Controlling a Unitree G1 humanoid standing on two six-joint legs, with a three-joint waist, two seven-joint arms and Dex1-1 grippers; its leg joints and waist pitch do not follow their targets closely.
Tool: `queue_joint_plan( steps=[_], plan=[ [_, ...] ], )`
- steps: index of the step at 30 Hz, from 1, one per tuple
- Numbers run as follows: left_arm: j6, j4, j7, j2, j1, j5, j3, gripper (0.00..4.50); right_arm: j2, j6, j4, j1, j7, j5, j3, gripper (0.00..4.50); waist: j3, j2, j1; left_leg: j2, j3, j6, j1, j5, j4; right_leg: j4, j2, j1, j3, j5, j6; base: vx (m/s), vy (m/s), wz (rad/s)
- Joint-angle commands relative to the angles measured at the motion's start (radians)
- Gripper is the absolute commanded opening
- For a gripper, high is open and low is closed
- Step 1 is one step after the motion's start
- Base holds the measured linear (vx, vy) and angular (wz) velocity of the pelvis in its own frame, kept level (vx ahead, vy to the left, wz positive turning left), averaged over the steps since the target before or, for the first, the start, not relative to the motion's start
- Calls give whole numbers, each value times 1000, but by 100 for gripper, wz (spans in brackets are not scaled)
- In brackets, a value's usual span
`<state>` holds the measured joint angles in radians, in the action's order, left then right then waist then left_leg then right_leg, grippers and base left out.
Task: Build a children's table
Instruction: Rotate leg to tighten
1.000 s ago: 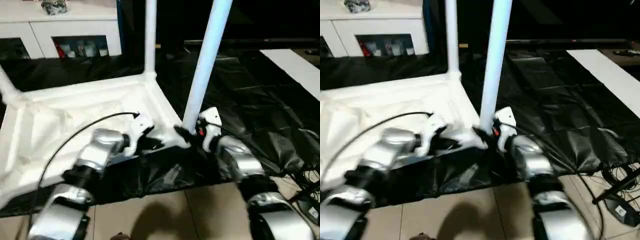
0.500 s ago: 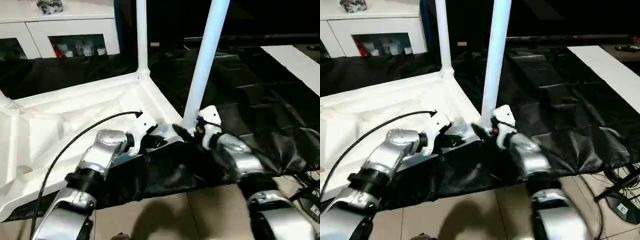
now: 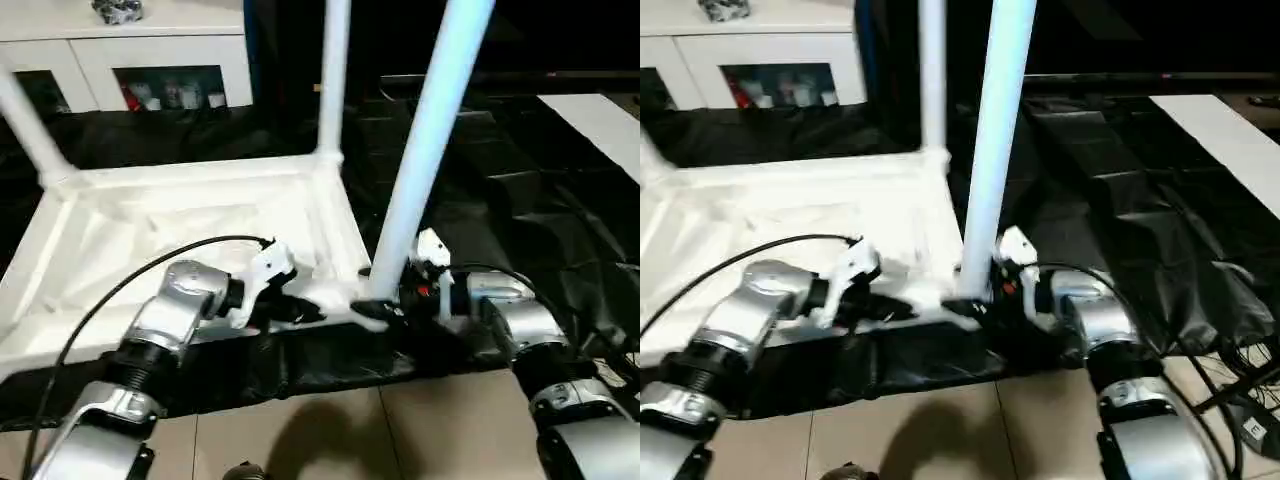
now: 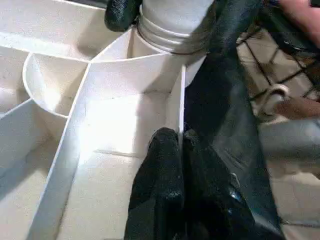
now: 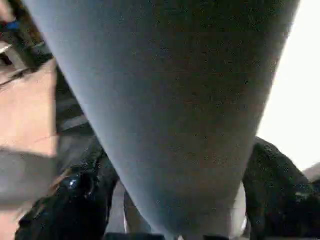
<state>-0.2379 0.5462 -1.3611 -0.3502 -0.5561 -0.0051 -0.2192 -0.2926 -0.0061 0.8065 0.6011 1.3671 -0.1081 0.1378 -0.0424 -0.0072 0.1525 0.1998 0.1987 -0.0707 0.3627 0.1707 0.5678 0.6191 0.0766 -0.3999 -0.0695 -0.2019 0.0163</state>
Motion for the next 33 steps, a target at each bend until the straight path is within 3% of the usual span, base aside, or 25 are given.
queue_joint_plan(
  steps=[1, 7, 13, 16, 21, 23, 27, 33],
  plan=[
    [33, -15, -64, 41, -36, -75, -20, 0, 27, 9, -11, 2, 62, 38, 89, 314, 55, -13, -1, 43, -17, 79, -12, 180, -55, -76, 77, 43, 48, -180, 220, 0, 0, 0],
    [37, 0, -89, 28, -48, -71, -21, 0, 36, 15, -16, 0, 81, 41, 103, 268, 55, -11, 2, 43, -18, 73, -9, 178, -54, -75, 79, 44, 49, -181, 217, 0, 0, 0],
    [36, 8, -89, 31, -46, -65, -18, 0, 45, 44, -38, -14, 83, 20, 94, 264, 58, -9, 1, 43, -18, 73, -9, 166, -53, -71, 77, 46, 48, -152, 222, 0, 0, 0],
    [25, 34, -19, 46, -55, -46, -5, 0, 62, 47, -44, -23, 24, 5, 65, 264, 56, -6, 1, 41, -17, 70, -10, 178, -54, -74, 76, 44, 48, -160, 222, 0, 0, 0],
    [19, 109, 237, 115, -94, 6, 42, 0, 143, -2, 74, 16, -420, 65, -22, 264, 49, -6, -14, 40, -25, 4, -17, 257, -66, -92, 84, 40, 49, -329, 181, 0, 0, 0],
    [0, 114, 318, 150, -100, 10, 58, 0, 180, 16, 97, 25, -543, 52, -61, 263, 51, -6, -21, 40, -28, -6, -17, 266, -68, -92, 84, 41, 51, -340, 172, 0, 0, 0],
    [-20, 115, 476, 237, -101, 21, 73, 0, 279, 33, 134, 39, -784, 26, -127, 263, 54, -9, -28, 36, -24, 11, -14, 224, -63, -86, 81, 43, 53, -243, 183, 0, 0, 0],
    [-4, 79, 509, 287, -73, 45, 36, 0, 357, -37, 143, 50, -877, 43, -120, 263, 58, -10, -29, 33, -20, 50, -8, 161, -60, -80, 78, 48, 51, -150, 190, 0, 0, 0]
  ],
)
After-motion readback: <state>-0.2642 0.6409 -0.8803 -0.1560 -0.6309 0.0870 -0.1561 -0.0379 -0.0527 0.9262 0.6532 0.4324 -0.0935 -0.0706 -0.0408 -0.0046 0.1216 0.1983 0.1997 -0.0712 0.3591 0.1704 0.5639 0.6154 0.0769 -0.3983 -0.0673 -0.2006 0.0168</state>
